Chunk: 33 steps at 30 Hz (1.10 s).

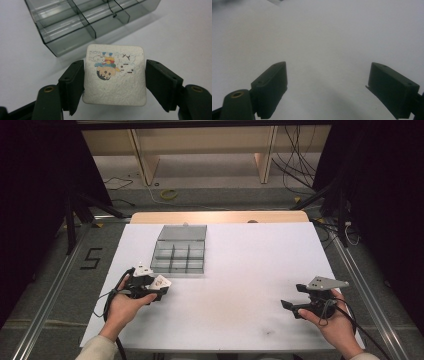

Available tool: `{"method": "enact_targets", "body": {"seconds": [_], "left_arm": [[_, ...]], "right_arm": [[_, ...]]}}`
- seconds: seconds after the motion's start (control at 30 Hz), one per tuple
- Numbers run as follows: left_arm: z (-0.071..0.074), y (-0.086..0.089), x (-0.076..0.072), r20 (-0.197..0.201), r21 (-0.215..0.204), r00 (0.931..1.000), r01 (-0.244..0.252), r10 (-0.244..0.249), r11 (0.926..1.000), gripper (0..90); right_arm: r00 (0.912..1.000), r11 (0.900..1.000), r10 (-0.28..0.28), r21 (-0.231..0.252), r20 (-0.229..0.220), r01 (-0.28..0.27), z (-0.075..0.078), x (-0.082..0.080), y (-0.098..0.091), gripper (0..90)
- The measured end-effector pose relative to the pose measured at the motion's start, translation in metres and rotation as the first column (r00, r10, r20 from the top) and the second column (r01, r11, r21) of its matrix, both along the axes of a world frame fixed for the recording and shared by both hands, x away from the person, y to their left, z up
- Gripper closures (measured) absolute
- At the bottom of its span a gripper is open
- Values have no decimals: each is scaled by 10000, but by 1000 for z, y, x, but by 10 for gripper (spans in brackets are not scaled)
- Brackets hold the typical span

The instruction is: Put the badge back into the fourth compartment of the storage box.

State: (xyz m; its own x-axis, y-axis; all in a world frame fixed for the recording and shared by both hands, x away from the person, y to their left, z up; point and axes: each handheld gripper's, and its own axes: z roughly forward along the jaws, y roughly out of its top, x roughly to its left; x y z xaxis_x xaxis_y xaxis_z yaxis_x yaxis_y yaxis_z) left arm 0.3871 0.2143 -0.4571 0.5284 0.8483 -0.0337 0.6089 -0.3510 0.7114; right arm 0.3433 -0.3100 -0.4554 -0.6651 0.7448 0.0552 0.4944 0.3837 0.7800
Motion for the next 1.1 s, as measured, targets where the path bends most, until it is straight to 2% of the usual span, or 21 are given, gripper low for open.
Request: {"method": "enact_targets", "body": {"seconds": [0.03, 0.2, 0.4, 0.77, 1.1], "left_arm": [[0, 0, 0, 0, 0, 10000, 0, 0, 10000, 328], [8, 0, 3, 380, -121, 9974, -604, 608, 9981, 328], [12, 1, 8, 492, -158, 9940, -970, 977, 9952, 328], [20, 0, 24, 811, -360, 9860, -1428, 1453, 9891, 328], [25, -1, 41, 886, -304, 9830, -1588, 1609, 9868, 328]], "right_arm": [[10000, 10000, -1, -2, 1, 1, 0, 0, 0, 165], [10000, 10000, 2, -28, -20, -2, -1, 0, 1, 165], [10000, 10000, 6, -43, -18, -6, -1, 0, 1, 165], [10000, 10000, -21, -40, -15, 21, -1, 0, 1, 165], [10000, 10000, -36, -29, -16, 36, -1, 0, 1, 165]]}}
